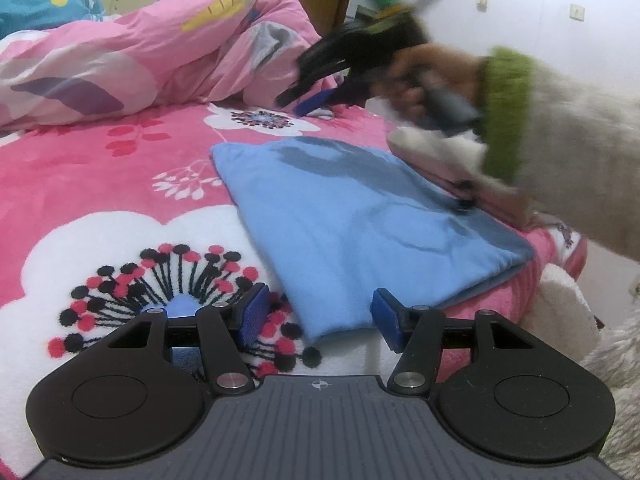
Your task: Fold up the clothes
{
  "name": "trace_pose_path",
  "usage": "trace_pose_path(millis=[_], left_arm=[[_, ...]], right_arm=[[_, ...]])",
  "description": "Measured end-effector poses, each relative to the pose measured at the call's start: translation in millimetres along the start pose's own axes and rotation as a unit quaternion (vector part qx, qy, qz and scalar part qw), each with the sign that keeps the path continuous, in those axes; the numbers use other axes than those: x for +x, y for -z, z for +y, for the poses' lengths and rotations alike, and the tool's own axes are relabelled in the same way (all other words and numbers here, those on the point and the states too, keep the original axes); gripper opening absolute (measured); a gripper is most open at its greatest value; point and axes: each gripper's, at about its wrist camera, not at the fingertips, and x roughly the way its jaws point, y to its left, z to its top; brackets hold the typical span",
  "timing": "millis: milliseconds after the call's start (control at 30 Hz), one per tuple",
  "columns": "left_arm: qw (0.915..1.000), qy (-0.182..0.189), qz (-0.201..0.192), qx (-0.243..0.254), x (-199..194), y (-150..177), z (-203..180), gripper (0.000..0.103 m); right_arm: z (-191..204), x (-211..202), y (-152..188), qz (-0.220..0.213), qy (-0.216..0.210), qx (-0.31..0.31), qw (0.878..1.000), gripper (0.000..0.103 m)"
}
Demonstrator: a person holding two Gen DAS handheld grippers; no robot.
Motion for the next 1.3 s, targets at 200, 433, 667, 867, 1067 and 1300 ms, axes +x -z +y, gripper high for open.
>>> trace_pose_path(millis=[200,433,667,867,1067,1300], left_arm=[[1.0000,-0.001,0.001,-0.001,-1,-1,-1,0.058],[0.9999,-0.012,0.002,0.005,0,-1,-5,0.058],[0.9998,-0.017,0.003,0.005,2,-2,-6,0.059],[0.9996,-0.028,0.004,0.000,0,-5,-9,0.059],[0.9984,-0.053,-0.016,-0.014,-15,-16,-9,0.059],[0.9985,-0.046,-0.026,-0.016,-22,-27,-15,0.059]], right_arm=[[-53,5,26,0.052,0.058,0.084,0.994,0.028],[-62,-56,24,-0.091,0.149,0.093,0.980,0.031],[-26,-190,64,-0.194,0.163,0.007,0.967,0.032],[-1,-235,122,-0.184,0.165,-0.034,0.968,0.032],[6,-222,186,-0.150,0.138,0.010,0.979,0.032],[14,-189,214,-0.120,0.129,0.017,0.984,0.032]])
